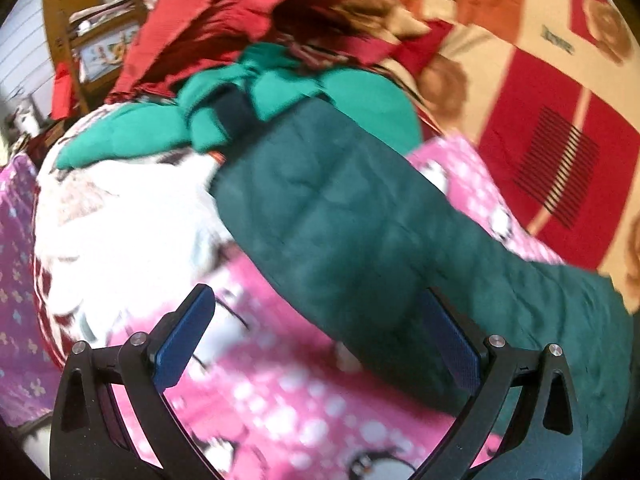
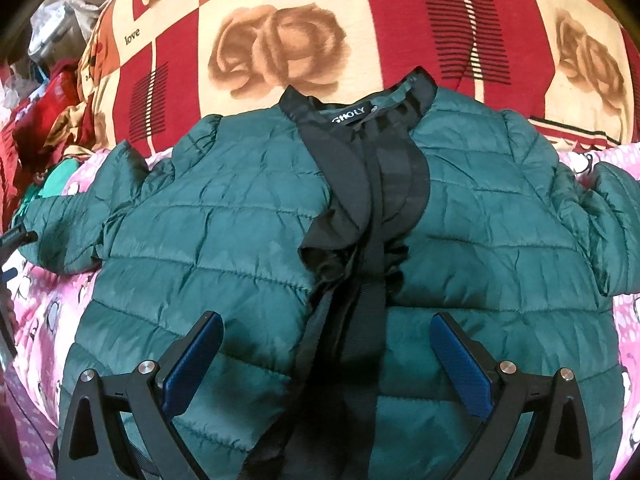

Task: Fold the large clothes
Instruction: 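Move the left gripper to the sleeve nearest it and grasp the cuff, then lift the held sleeve with the left gripper and fold it across the jacket body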

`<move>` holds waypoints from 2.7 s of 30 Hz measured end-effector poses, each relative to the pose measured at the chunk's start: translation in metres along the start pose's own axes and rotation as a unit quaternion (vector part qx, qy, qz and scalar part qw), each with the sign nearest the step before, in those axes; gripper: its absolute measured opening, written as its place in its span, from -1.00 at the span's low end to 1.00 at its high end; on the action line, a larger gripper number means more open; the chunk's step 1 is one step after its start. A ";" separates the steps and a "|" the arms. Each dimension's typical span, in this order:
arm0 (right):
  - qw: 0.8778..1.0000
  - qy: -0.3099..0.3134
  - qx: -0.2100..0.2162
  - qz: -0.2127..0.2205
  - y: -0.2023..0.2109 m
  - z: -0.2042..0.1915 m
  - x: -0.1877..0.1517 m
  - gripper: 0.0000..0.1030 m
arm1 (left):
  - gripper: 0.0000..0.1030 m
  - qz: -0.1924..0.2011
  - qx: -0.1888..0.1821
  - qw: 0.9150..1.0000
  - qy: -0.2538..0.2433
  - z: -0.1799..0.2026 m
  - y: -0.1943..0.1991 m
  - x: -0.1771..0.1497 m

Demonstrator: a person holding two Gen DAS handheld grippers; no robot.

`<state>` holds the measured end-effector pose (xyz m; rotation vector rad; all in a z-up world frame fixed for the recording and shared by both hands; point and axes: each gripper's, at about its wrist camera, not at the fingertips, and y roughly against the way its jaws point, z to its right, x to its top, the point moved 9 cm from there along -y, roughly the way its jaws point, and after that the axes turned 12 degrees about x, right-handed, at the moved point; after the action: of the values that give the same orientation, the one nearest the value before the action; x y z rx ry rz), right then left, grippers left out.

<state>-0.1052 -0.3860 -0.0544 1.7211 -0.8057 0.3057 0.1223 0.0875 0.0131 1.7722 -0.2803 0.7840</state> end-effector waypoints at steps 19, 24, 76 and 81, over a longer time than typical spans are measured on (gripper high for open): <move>1.000 0.000 0.007 -0.006 -0.001 -0.004 -0.003 0.99 | -0.81 0.047 -0.014 0.999 0.006 -0.006 -0.008 0.038; 1.000 -0.005 0.004 -0.002 0.003 0.000 -0.004 0.99 | -0.82 0.061 -0.072 0.996 -0.001 0.004 0.034 0.031; 0.993 -0.083 -0.079 0.038 0.095 0.130 -0.032 0.99 | -0.84 0.092 -0.274 0.913 -0.287 0.277 0.282 -0.184; 0.991 -0.098 -0.085 0.039 0.101 0.146 -0.038 0.99 | -0.84 0.087 -0.285 0.901 -0.315 0.304 0.297 -0.210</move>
<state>-0.2286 -0.5192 -0.0463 1.5779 -1.0157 0.1177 -0.0869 -0.3353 0.0580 1.3913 -1.0062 0.1762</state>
